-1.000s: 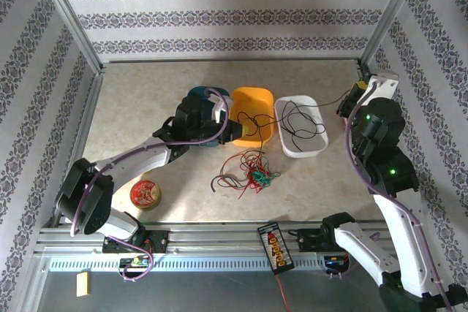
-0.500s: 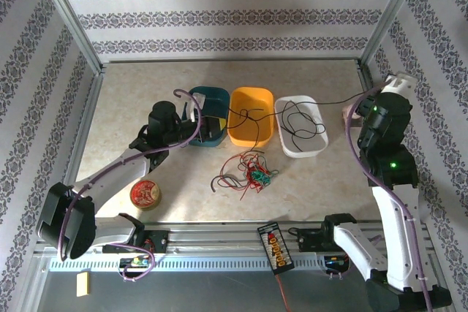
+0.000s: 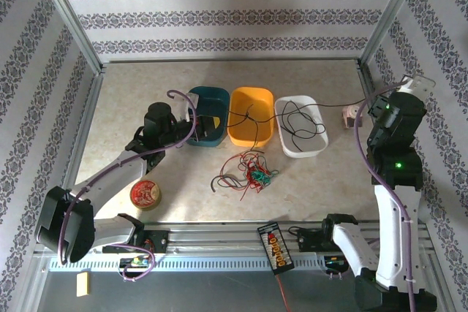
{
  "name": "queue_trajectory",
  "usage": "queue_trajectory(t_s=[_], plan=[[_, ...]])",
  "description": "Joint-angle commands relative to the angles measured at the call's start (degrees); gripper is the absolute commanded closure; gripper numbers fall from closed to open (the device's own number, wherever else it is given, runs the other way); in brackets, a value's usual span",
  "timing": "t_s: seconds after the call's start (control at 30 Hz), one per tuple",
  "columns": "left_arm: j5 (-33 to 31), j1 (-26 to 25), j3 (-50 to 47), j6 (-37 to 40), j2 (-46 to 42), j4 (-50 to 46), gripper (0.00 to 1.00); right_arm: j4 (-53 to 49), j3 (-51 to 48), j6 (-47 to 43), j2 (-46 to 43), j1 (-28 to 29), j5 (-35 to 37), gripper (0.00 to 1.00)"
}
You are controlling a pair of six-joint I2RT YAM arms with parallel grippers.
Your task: Untangle the cables
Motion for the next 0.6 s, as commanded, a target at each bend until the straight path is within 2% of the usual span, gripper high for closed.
queue_trajectory(t_s=[0.0, 0.27, 0.57], plan=[[-1.49, 1.26, -0.17, 1.75, -1.91, -1.58, 1.00, -1.81, 1.69, 0.09, 0.74, -0.91, 0.32, 1.00], [-3.19, 2.61, -1.01, 2.30, -3.45, -3.09, 1.00, -3.53, 4.21, 1.54, 2.00, -6.73, -0.07, 1.00], [-3.79, 3.58, -1.75, 3.18, -5.45, -5.09, 1.00, -4.38, 4.33, 6.99, 2.79, -11.40, -8.16, 1.00]])
